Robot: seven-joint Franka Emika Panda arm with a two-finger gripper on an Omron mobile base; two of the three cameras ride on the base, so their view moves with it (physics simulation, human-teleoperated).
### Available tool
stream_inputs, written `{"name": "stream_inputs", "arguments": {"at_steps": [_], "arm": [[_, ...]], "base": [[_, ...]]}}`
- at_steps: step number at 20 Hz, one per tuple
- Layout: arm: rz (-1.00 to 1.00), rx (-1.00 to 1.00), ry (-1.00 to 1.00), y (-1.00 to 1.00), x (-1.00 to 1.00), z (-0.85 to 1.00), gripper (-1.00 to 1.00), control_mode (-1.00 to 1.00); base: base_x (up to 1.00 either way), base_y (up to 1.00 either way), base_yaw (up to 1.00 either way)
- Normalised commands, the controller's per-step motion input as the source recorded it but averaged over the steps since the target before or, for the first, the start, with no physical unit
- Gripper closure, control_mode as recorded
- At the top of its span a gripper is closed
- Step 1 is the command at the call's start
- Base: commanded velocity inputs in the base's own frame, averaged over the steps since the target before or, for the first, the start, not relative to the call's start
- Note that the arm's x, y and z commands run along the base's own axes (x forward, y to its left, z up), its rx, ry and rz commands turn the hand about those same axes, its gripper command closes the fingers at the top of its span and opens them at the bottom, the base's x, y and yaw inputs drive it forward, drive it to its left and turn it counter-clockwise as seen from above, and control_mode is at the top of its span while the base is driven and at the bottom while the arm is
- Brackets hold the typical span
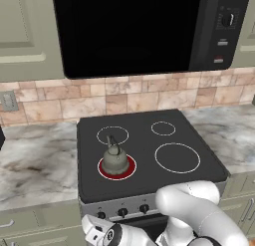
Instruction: Lower the heat of the kettle.
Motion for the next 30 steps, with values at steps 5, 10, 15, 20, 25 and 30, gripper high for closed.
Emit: {"name": "stream_inputs", "arguments": {"at_steps": [5,10,15,20,25,30], "arm": [[0.01,0.08,-0.06,0.00,0.00,0.00,1.00,-1.00],[0.00,0.16,-0.10,0.00,0.00,0.00,1.00,-1.00],[0.00,0.24,-0.05,0.00,0.00,0.00,1.00,-1.00],[0.00,0.27,0.00,0.00,0.00,0.01,1.00,-1.00],[0.00,0.31,0.00,0.00,0.00,0.12,1.00,-1.00],[0.00,0.37,0.01,0.00,0.00,0.23,1.00,-1.00]], "base": [[0.00,0.00,0.00],[0.00,0.00,0.00],[0.00,0.00,0.00],[0.00,0.00,0.00],[0.00,0.00,0.00],[0.00,0.00,0.00]]}}
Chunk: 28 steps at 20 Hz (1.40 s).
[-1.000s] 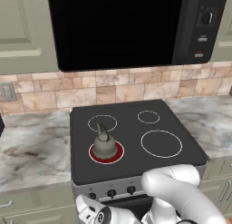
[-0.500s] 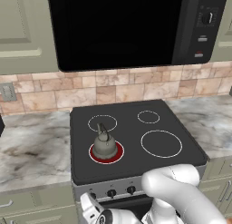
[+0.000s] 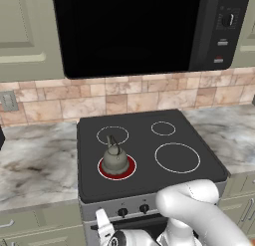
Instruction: Lower the heat of the kettle.
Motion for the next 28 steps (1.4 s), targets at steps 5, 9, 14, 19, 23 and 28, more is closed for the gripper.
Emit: {"name": "stream_inputs", "arguments": {"at_steps": [5,9,14,19,23,28], "arm": [[-0.01,0.39,0.02,0.00,0.00,0.20,1.00,-1.00],[0.00,0.39,0.01,0.00,0.00,0.13,1.00,-1.00],[0.00,0.37,0.00,0.00,0.00,0.18,1.00,-1.00],[-0.01,0.34,0.04,0.00,0.07,0.32,1.00,-1.00],[0.00,0.27,0.14,0.00,0.18,0.43,1.00,-1.00],[0.00,0.25,0.16,0.00,0.20,0.28,1.00,-1.00]], "base": [[0.00,0.00,0.00],[0.00,0.00,0.00],[0.00,0.00,0.00],[0.00,0.00,0.00],[0.00,0.00,0.00],[0.00,0.00,0.00]]}}
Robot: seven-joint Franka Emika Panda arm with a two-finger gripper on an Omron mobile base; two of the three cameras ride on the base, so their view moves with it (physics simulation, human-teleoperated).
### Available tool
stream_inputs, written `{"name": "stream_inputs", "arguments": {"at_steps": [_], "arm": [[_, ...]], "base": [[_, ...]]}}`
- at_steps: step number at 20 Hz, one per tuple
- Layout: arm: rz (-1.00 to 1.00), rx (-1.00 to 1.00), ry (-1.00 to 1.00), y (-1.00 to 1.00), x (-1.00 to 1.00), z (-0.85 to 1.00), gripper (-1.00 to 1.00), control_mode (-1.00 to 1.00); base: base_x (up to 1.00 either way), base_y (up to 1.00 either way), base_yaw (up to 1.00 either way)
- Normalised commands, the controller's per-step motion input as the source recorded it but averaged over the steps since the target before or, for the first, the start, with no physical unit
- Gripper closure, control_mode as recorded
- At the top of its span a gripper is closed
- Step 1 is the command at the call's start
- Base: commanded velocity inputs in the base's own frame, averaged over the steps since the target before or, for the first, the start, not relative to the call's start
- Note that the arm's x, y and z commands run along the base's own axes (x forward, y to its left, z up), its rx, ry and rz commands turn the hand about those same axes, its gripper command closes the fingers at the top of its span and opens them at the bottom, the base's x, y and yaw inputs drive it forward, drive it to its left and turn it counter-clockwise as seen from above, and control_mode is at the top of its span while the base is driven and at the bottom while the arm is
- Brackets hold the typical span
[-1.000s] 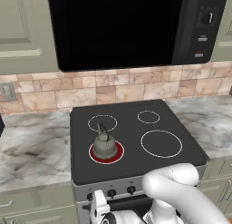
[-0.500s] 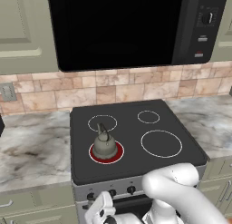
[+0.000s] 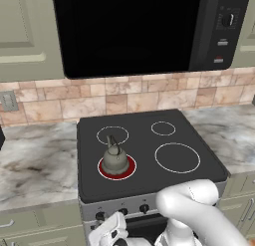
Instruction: Lower the heat of the kettle.
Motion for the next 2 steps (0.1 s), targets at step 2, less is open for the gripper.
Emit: {"name": "stream_inputs", "arguments": {"at_steps": [2], "arm": [[0.00,0.20,0.15,-0.03,0.13,0.04,1.00,-1.00]], "base": [[0.00,0.00,0.00]]}}
